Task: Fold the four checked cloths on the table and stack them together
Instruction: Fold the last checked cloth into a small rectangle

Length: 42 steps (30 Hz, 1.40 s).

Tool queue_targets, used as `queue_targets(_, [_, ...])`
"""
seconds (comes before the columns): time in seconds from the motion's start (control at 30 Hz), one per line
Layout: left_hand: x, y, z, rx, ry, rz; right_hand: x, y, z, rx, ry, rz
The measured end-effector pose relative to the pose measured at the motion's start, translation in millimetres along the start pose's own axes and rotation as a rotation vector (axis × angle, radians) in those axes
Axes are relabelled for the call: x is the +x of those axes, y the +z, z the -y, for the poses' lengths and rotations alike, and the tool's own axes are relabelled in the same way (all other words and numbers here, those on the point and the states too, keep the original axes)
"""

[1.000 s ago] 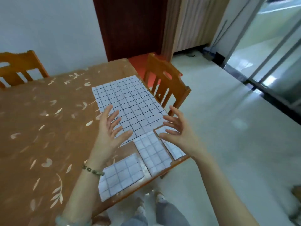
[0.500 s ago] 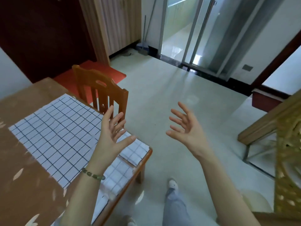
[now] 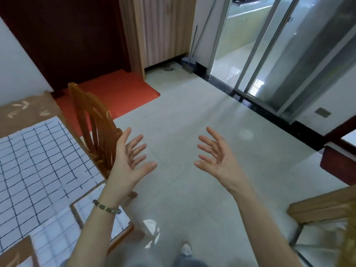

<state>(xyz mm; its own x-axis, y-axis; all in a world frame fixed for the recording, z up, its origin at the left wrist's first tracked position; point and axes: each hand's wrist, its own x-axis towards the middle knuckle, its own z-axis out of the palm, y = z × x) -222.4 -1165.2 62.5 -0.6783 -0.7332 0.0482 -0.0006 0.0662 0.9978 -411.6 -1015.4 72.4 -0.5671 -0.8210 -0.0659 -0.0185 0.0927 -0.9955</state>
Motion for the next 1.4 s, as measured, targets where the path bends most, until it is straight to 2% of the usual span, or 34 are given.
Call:
queue_targets(0.27, [51.2,19.4,3.3,0.031,-0.020,-0.203,99.4,-26.9,-5.0,-0.003,0.004,0.204])
queue_targets(0.63, [163.3,-30.5,33.1,0.034,-0.052,-0.507,284.1,27.5,0.0,-0.025,-0.033,0.481])
queue_targets(0.8, [229.6,-56.0,29.5,0.056,-0.054,-0.585,370.0,54.1,16.8,-0.044,-0.044,0.563])
queue_targets(1.0, [273.7,-86.9,29.1,-0.008,-0.057,-0.710,443.3,96.6,25.7,-0.051,-0.037,0.687])
queue_targets(1.13, [286.5,-108.4,33.5,0.005,-0.079,-0.848,485.7,141.1,29.8,-0.071,-0.042,0.845])
queue_targets(1.4, [319.0,-144.9,35.5,0.045,-0.116,-1.258,575.1,247.0,37.9,-0.143,-0.082,1.232])
